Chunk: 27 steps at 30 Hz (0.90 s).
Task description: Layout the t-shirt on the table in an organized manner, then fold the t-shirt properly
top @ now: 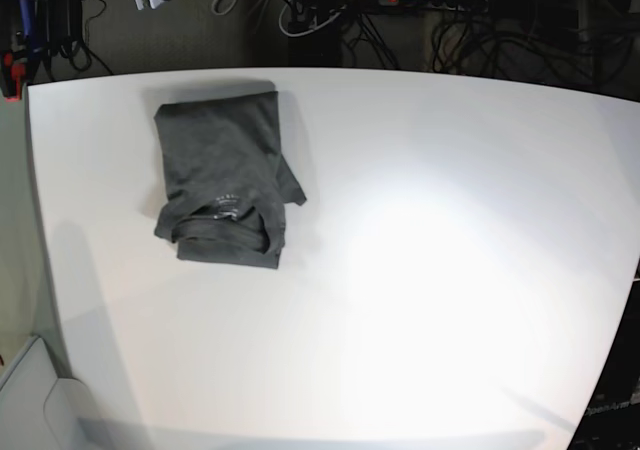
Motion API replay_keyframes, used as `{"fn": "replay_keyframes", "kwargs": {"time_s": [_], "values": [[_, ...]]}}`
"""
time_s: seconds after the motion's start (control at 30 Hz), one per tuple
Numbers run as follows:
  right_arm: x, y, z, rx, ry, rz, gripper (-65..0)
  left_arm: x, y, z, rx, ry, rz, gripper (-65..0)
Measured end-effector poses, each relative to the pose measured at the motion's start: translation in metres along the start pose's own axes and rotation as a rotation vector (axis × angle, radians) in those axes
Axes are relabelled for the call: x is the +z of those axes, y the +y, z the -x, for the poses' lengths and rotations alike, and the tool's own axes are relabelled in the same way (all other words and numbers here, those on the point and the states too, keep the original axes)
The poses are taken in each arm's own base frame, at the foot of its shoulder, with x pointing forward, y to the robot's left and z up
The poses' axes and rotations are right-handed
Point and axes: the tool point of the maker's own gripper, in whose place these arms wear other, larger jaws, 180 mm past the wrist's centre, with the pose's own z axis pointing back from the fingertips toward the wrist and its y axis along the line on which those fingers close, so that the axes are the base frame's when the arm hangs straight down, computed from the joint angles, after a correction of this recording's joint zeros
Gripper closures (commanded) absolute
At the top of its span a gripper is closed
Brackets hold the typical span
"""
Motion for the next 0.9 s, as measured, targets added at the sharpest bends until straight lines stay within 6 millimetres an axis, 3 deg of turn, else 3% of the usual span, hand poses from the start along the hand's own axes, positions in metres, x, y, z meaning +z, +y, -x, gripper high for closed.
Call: {"fn": "replay_keyframes", "kwargs": {"time_s": [0.13, 0.33, 0.43, 0.53, 0.73, 0.9], "values": [[-0.012, 0.01, 0.019, -0.095, -0.034, -0.027, 0.0, -0.01, -0.009, 0.012, 0.016, 0.033, 0.019, -0.3], [-0.032, 0.042, 0.017, -0.103, -0.065, -0.09, 0.0, -0.02, -0.029, -0.012, 0.041, 0.031, 0.073, -0.3], [-0.039, 0.005, 0.029, 0.045, -0.016, 0.215, 0.0, -0.021, -0.031, -0.017, 0.061, 0.037, 0.067, -0.3], [-0.026, -0.031, 0.029, 0.2, 0.005, 0.455, 0.0, -0.022, -0.03, -0.02, 0.138, 0.034, 0.058, -0.4], [-0.036, -0.01, 0.03, 0.301, 0.017, 0.428, 0.0, -0.024, -0.024, -0.034, 0.169, 0.011, 0.045, -0.4], [-0.034, -0.02, 0.024, 0.326, 0.024, 0.461, 0.0, -0.024, -0.022, -0.032, 0.169, 0.015, 0.034, -0.4]]}}
